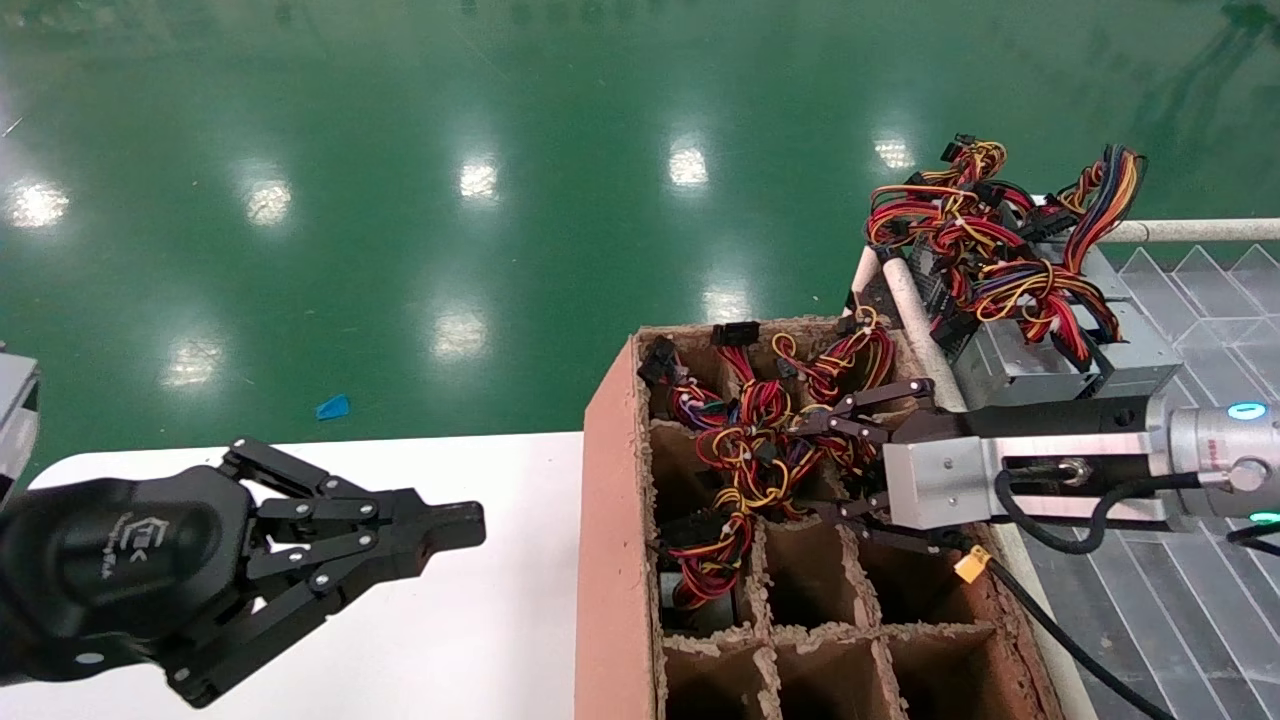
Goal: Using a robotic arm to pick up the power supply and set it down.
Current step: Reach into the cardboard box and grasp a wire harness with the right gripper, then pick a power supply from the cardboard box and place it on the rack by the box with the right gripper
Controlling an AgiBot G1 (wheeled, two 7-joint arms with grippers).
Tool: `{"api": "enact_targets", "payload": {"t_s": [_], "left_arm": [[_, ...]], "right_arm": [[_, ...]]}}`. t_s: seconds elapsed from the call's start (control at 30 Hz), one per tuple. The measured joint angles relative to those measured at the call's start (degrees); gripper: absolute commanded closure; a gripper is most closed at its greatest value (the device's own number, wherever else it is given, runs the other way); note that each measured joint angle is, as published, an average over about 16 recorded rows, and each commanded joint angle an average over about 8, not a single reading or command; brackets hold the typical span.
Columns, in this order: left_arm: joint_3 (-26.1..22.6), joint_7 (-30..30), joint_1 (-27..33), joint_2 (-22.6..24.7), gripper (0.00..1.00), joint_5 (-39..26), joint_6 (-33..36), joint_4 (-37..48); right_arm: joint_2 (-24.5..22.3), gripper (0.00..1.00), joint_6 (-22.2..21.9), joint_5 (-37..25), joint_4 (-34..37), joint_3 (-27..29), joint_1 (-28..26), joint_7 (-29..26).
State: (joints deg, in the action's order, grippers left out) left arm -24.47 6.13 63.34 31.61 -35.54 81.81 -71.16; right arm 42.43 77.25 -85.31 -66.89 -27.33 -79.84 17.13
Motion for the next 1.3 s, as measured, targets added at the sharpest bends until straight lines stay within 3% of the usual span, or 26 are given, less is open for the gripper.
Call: {"api": "enact_targets", "payload": {"t_s": [0.73,1.3], "left_arm": [[0.0,0.0,0.0,0.0,1.0,0.0,0.0,0.0],[0.0,0.0,0.0,0.0,1.0,0.0,0.0,0.0]], "right_arm": [[-2.9,1.0,-1.3,6.23,-4.95,3.94,2.48,1.1],[-10.38,1.0,-2.2,24.17,-7.88,15.53,5.0,0.93]]}}
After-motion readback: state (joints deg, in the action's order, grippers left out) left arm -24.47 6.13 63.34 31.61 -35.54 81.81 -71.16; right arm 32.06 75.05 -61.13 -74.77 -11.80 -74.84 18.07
